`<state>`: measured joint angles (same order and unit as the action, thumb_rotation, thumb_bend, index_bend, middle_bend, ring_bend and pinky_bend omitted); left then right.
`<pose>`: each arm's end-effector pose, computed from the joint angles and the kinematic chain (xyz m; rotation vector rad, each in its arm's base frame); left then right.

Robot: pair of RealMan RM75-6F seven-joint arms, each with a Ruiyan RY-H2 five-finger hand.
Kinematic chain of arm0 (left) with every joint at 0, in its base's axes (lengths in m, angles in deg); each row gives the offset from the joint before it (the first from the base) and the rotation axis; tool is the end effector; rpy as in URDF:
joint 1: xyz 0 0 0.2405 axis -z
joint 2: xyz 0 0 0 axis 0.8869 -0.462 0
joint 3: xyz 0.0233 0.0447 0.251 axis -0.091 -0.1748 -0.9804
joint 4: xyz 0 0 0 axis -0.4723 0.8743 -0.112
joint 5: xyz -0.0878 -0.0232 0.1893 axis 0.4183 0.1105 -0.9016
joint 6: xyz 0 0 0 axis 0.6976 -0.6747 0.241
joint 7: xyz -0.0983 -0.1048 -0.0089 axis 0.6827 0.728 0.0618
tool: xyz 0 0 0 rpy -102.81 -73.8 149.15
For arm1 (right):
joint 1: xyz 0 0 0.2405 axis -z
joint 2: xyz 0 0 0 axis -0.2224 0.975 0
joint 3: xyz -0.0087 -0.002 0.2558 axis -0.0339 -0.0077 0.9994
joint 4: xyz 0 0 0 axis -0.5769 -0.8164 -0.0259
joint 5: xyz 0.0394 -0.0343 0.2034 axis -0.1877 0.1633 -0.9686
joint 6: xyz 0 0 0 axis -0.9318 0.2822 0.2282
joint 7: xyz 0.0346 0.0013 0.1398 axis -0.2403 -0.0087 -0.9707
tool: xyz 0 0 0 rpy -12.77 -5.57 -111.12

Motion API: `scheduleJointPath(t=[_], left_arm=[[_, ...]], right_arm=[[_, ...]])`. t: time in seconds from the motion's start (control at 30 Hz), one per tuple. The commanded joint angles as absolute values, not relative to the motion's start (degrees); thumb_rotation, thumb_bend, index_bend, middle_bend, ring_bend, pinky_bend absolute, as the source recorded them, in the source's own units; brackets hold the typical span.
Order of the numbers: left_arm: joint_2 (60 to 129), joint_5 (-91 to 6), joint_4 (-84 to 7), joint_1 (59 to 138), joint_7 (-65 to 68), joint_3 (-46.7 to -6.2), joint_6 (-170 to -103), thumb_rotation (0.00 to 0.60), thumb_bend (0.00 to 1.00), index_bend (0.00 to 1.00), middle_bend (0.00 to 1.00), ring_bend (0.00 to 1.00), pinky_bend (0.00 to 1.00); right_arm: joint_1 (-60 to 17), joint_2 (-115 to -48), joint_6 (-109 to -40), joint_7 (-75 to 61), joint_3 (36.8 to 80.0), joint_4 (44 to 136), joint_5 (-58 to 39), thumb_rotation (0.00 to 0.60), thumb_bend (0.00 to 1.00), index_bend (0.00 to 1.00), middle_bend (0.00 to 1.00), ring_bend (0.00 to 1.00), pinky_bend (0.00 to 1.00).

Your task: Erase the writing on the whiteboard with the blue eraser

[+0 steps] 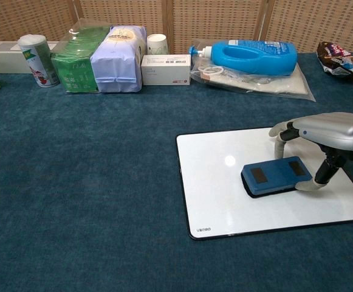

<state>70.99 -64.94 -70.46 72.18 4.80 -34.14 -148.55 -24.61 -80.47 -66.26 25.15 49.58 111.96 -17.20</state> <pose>-0.2724 0.1899 0.1408 -1.4620 -1.1588 -0.9663 -0.1958 -0.2831 -0.0125 1.9381 -1.0398 0.6258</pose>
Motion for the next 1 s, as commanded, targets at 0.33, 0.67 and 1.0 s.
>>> scheduleJointPath(t=[0.33,0.67,1.0], left_arm=[[70.7,-65.0,-70.8,71.8,4.7,-34.2,-149.1,0.600,0.32,0.22,0.15,0.02,0.00],[70.8,-65.2,-70.7,71.9,4.9,-34.2,-148.9,0.600,0.32,0.22,0.15,0.02,0.00],[71.3,-65.8,-70.2,72.5,5.2,-34.1,-148.3,0.600,0.32,0.22,0.15,0.03,0.00]], right_arm=[[-27.5,-82.0,-63.2,23.5,52.6,108.4,-18.0,0.600,0.24,0.61,0.12,0.00,0.00],[-27.2,-81.2,-63.5,23.8,51.6,109.1,-18.9,0.600,0.24,0.62,0.12,0.00,0.00],[-24.2,-78.4,-67.9,26.2,47.8,115.7,-17.8,0.600,0.24,0.61,0.12,0.00,0.00]])
